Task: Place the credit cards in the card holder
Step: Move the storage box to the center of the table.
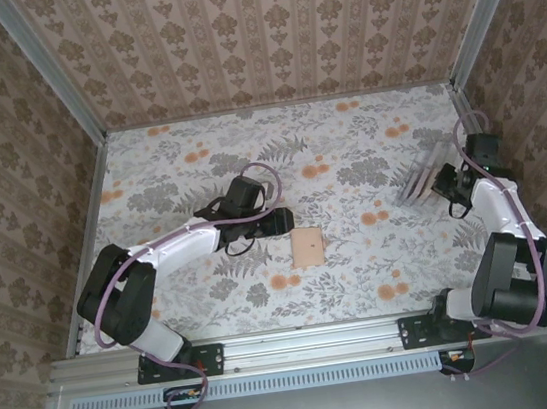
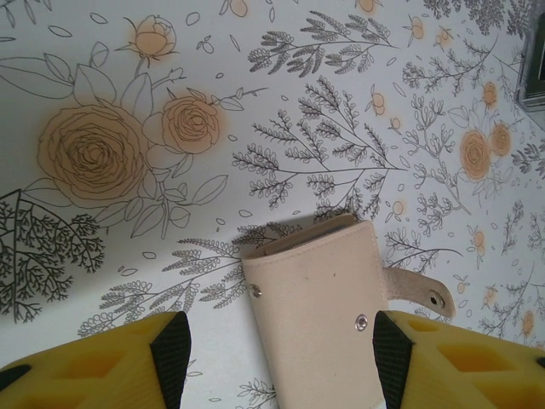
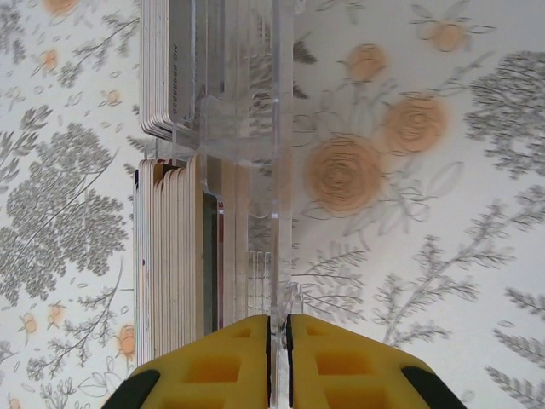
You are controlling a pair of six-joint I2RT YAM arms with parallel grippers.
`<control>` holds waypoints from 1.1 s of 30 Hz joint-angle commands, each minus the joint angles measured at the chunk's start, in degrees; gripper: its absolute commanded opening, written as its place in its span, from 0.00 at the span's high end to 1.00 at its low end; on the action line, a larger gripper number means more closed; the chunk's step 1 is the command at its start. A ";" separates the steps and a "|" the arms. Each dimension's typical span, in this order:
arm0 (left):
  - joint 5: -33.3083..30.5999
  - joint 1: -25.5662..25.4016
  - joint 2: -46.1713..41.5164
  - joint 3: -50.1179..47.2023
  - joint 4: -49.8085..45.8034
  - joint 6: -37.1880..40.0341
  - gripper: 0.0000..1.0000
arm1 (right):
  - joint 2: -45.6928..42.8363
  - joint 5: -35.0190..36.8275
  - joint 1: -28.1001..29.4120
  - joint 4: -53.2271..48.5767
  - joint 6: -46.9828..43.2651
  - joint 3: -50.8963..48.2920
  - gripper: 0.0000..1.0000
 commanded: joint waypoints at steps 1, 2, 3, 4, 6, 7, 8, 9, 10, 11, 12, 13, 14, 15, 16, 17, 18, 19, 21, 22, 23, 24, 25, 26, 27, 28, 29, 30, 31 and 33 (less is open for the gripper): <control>-0.93 0.50 -0.83 1.01 -0.58 0.22 0.39 | 2.99 -4.52 3.58 -1.08 -2.33 0.98 0.87; -1.07 0.58 -0.99 0.96 -0.56 0.24 0.39 | 3.01 -5.43 4.77 -0.91 -3.34 1.68 0.86; -1.28 0.66 -1.16 0.83 -0.64 0.28 0.39 | 4.97 -5.59 5.81 -0.90 -3.98 2.40 0.87; -1.49 0.76 -1.35 0.76 -0.76 0.28 0.39 | 5.77 -5.74 7.04 -1.01 -4.56 3.20 0.86; -1.97 1.06 -1.69 0.57 -0.82 0.28 0.39 | 7.57 -6.95 9.19 -0.90 -5.94 4.70 0.86; -2.18 1.19 -1.95 0.39 -0.91 0.27 0.39 | 8.44 -7.11 10.33 -0.90 -6.30 5.65 0.86; -2.40 1.35 -2.24 0.28 -0.91 0.28 0.39 | 9.48 -7.49 11.58 -0.81 -6.92 6.65 0.86; -2.52 1.43 -2.42 -0.01 -0.97 0.18 0.39 | 10.38 -7.48 12.49 -0.86 -7.37 7.54 0.86; -2.76 1.60 -2.74 -0.17 -0.96 0.17 0.39 | 11.42 -7.43 13.76 -0.98 -7.85 8.77 0.86; -2.79 1.78 -3.04 -0.42 -0.91 0.15 0.38 | 12.54 -7.75 15.09 -1.16 -8.89 9.99 0.86; -2.93 1.93 -3.36 -0.72 -0.99 0.09 0.38 | 13.52 -7.56 16.31 -1.60 -9.75 11.12 0.86; -3.06 2.09 -3.65 -1.01 -1.00 0.12 0.38 | 14.63 -7.06 17.67 -2.13 -10.76 12.55 0.87; -3.27 2.34 -4.13 -1.37 -1.01 0.15 0.38 | 15.80 -7.21 19.04 -2.37 -11.96 13.87 0.86; -3.41 2.50 -4.51 -1.77 -1.05 0.09 0.38 | 16.90 -7.18 20.10 -2.90 -12.89 14.98 0.86; -3.57 2.77 -4.93 -2.20 -1.00 0.10 0.38 | 18.10 -6.97 21.22 -3.44 -14.08 16.53 0.86; -3.58 3.03 -5.28 -2.60 -0.99 0.00 0.38 | 19.26 -7.12 22.31 -3.74 -15.33 17.89 0.86; -3.64 3.29 -5.55 -2.91 -1.02 0.00 0.38 | 20.12 -7.37 23.19 -3.80 -16.44 18.99 0.86; -3.65 3.60 -5.92 -3.23 -1.05 0.06 0.38 | 21.19 -7.76 24.12 -5.15 -17.86 20.43 0.86; -3.73 4.13 -6.65 -3.90 -1.00 0.02 0.38 | 23.21 -8.44 25.80 -6.61 -20.31 22.90 0.85; -3.82 4.38 -7.00 -4.30 -1.00 0.01 0.38 | 24.20 -9.32 26.59 -7.36 -21.77 24.16 0.85; -3.84 4.62 -7.28 -4.52 -0.99 0.00 0.38 | 25.27 -9.46 27.30 -7.83 -22.64 25.26 0.85; -3.84 4.79 -7.57 -4.82 -0.94 0.00 0.38 | 26.13 -9.50 27.83 -8.32 -23.47 26.21 0.85; -3.84 5.06 -7.83 -5.06 -1.00 0.00 0.38 | 27.15 -10.25 28.29 -9.02 -24.70 27.42 0.84; -3.82 5.23 -8.04 -5.18 -0.98 -0.05 0.38 | 28.03 -10.85 28.84 -9.61 -25.83 28.43 0.84; -3.79 5.40 -8.13 -5.38 -1.00 0.04 0.38 | 28.63 -10.86 29.30 -9.94 -26.47 29.16 0.84; -3.74 5.58 -8.37 -5.46 -1.04 0.11 0.38 | 29.22 -11.32 29.70 -10.28 -27.50 30.00 0.83; -3.74 5.76 -8.45 -5.60 -1.17 0.13 0.38 | 29.75 -12.03 30.07 -10.51 -28.45 30.64 0.83; -3.72 5.85 -8.64 -5.75 -1.17 0.09 0.38 | 30.16 -12.54 30.43 -10.69 -29.23 31.24 0.83; -3.74 6.00 -8.71 -5.88 -1.13 0.09 0.38 | 30.54 -13.33 30.82 -10.89 -30.32 31.95 0.82; -3.83 6.22 -9.00 -6.10 -1.17 0.17 0.38 | 31.31 -14.74 31.62 -11.40 -32.26 32.99 0.82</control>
